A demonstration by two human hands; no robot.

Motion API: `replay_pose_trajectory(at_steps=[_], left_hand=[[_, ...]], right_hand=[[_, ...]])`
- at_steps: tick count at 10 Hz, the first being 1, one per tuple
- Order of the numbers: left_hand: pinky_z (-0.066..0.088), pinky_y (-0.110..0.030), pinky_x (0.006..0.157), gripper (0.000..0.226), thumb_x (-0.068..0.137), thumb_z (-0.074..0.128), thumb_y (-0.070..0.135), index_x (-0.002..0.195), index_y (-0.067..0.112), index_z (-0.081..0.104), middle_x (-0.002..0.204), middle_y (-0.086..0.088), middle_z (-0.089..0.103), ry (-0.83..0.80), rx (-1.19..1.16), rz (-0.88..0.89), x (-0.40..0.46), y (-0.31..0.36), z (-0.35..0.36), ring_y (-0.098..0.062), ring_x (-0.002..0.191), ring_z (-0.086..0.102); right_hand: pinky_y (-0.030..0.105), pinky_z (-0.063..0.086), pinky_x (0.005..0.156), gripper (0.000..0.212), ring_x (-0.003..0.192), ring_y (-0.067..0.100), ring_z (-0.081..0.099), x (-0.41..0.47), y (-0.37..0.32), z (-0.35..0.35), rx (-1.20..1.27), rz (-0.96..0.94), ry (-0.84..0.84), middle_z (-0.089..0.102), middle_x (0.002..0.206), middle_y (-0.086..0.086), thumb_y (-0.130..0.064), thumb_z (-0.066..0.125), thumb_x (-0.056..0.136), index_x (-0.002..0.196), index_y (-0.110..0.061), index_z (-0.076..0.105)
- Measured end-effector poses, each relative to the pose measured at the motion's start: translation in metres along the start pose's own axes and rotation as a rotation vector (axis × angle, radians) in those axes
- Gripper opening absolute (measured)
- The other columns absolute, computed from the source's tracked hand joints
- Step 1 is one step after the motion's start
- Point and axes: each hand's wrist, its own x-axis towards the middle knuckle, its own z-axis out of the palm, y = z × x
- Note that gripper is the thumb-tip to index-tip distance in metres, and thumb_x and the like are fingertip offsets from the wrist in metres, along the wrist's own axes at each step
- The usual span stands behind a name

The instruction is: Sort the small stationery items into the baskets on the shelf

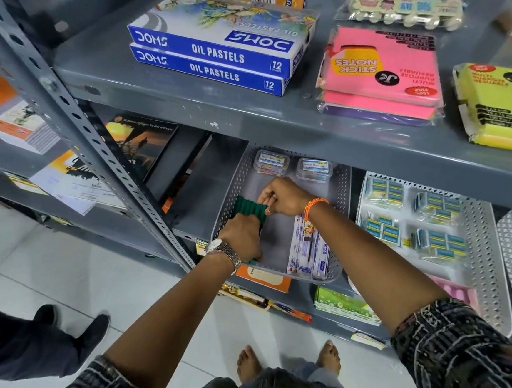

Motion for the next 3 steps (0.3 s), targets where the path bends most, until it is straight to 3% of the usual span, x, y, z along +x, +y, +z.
replay_pose_trajectory(at_steps=[2,3], left_hand=[[0.063,-0.036,0.077,0.033,0.06,0.086,0.034,0.083,0.013,0.075,0.085,-0.004,0.073,-0.011,-0.105,-0.019,0.006,-0.014,0.004,-0.021,0.082,0.073],[0.06,-0.025,0.081,0.01,0.073,0.082,0.024,0.079,0.017,0.082,0.079,0.0,0.078,0.043,-0.25,0.003,0.006,-0.026,0.0,-0.013,0.076,0.073]], right_hand=[[0.032,0.058,0.088,0.036,0.096,0.023,0.07,-0.003,0.005,-0.002,0.039,0.001,0.009,0.073,0.105,0.014,0.003,0.078,0.077,0.111,0.0,0.071],[0.027,0.058,0.085,0.033,0.095,0.021,0.068,-0.005,0.013,-0.004,0.09,0.041,0.04,0.072,0.108,0.016,0.009,0.069,0.082,0.114,0.002,0.069]])
